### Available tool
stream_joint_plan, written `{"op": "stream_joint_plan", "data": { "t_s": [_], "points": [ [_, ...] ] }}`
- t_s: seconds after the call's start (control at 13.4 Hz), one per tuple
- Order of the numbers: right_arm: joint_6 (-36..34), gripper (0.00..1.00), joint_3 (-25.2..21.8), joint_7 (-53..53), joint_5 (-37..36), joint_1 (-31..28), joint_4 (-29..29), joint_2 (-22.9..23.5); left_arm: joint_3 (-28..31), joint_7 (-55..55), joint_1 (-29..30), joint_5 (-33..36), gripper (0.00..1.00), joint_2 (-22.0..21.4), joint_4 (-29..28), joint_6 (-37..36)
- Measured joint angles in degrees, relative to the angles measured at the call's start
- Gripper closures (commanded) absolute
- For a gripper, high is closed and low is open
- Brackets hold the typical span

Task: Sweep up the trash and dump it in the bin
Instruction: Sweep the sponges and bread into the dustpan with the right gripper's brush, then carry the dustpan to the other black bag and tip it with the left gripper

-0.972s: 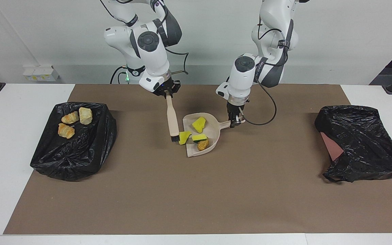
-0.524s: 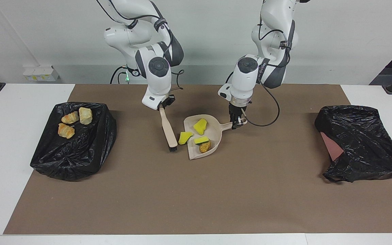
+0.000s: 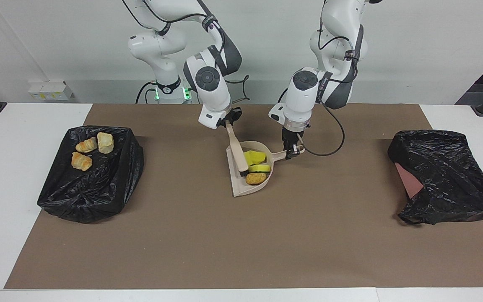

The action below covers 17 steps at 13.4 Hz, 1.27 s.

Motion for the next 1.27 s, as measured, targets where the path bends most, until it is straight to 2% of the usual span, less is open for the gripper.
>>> {"op": "stream_joint_plan", "data": {
  "t_s": [0.3,0.6,0.75,0.9,1.27],
  "points": [
    [-7.47,1.00,-0.67,7.14,-6.42,-0.70,0.49,-6.11,0.20,3.82,1.85,-5.14,1.00,0.67,0.12,1.34],
    [-16.49,1.00,-0.48,14.71,-6.91,-0.69,0.52,-14.71,0.44,12.58,7.65,-10.72,1.00,1.29,1.06,1.64],
    [-18.47,1.00,-0.12,18.07,-5.40,-0.25,-0.54,-17.87,0.48,15.44,10.01,-12.36,1.00,1.26,2.19,1.41],
    [-16.60,1.00,0.17,21.71,-2.37,2.68,-3.41,-18.92,0.48,18.12,12.11,-13.78,1.00,1.25,4.97,-1.39],
    [-6.16,1.00,0.75,27.11,-1.43,10.53,-11.13,-17.60,0.55,21.46,18.22,-14.49,1.00,1.18,15.64,-15.45]
  ]
}}
